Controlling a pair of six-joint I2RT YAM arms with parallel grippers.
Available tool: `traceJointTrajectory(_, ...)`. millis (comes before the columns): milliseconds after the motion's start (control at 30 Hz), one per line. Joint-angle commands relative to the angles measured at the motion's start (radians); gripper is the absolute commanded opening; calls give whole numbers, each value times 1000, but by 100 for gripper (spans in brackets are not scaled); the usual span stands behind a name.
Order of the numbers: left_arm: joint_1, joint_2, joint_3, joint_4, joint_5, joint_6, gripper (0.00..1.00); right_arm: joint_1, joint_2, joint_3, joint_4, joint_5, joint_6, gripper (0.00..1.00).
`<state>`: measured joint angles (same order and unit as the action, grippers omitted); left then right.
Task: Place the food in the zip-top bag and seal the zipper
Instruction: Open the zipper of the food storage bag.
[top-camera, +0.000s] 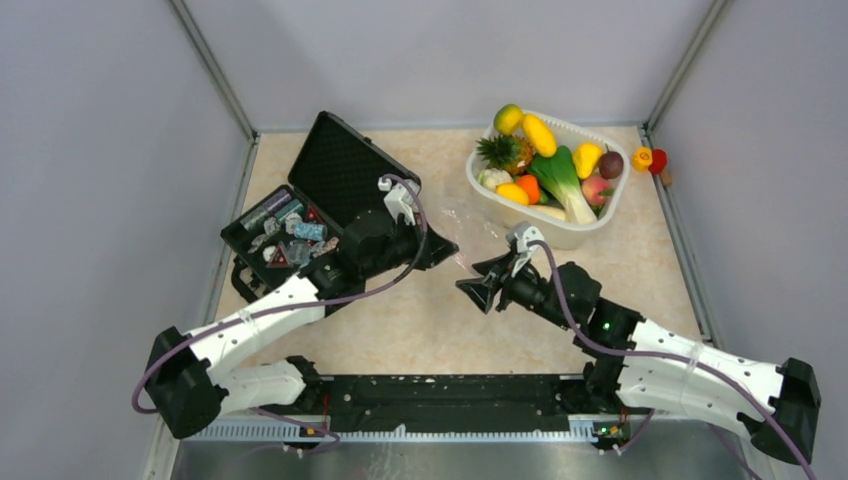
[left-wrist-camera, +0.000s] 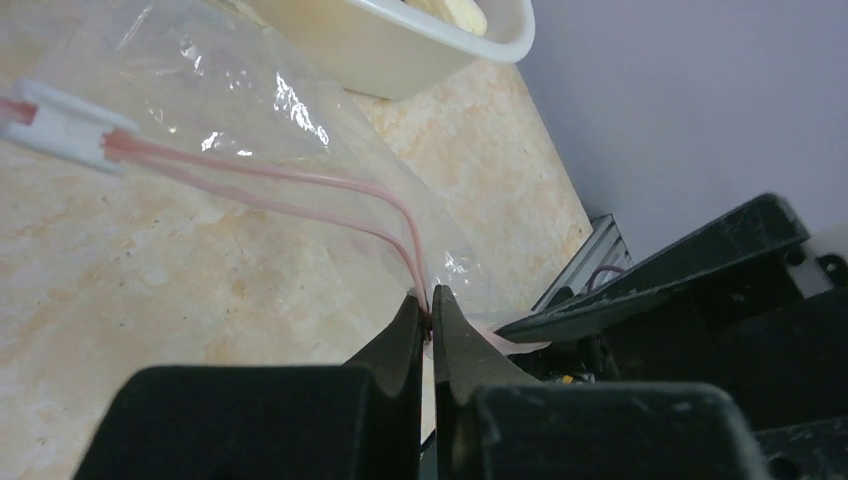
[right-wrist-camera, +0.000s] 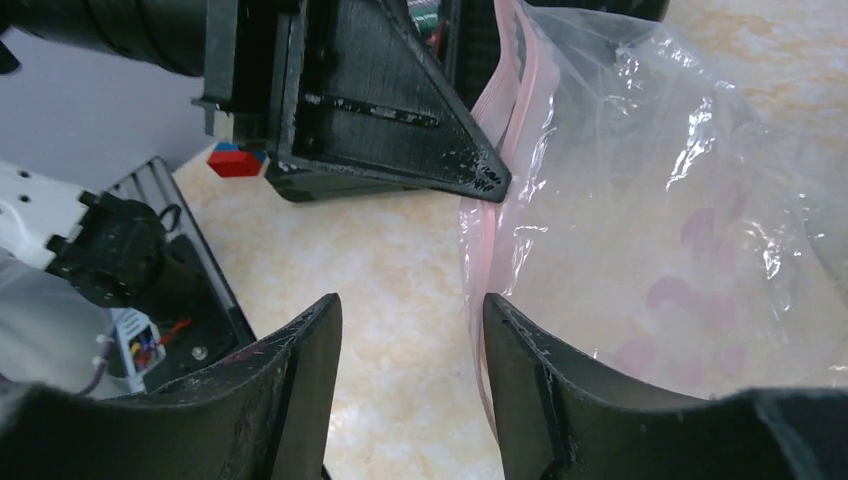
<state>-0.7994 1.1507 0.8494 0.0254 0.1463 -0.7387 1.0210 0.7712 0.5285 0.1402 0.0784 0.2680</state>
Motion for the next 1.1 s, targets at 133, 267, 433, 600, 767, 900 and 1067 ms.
traceJointTrajectory(133, 3, -158, -103, 84, 65, 193, 0, -123, -85, 71, -15, -39, 147, 47)
traceJointTrajectory(267, 2, -202, -163, 127, 115, 209, 0, -269, -43, 114, 10, -224, 233, 45)
traceJointTrajectory(433, 2, -202, -164, 125, 176, 220, 0, -274, 84, 218, 0, -276, 264, 44)
traceJointTrajectory(600, 2, -185, -145, 120, 193, 226, 0, -180, 183, 309, -71, -186, 172, 44)
traceJointTrajectory(767, 2, -183, -138, 120, 192, 226, 0, -96, 252, 385, -137, -46, 106, 44)
traceJointTrajectory(900, 2, -185, -138, 115, 187, 225, 0, -62, 258, 386, -158, 54, 79, 38)
traceJointTrajectory(1067, 1, -192, -138, 116, 178, 222, 0, -28, 285, 411, -198, 86, 42, 36)
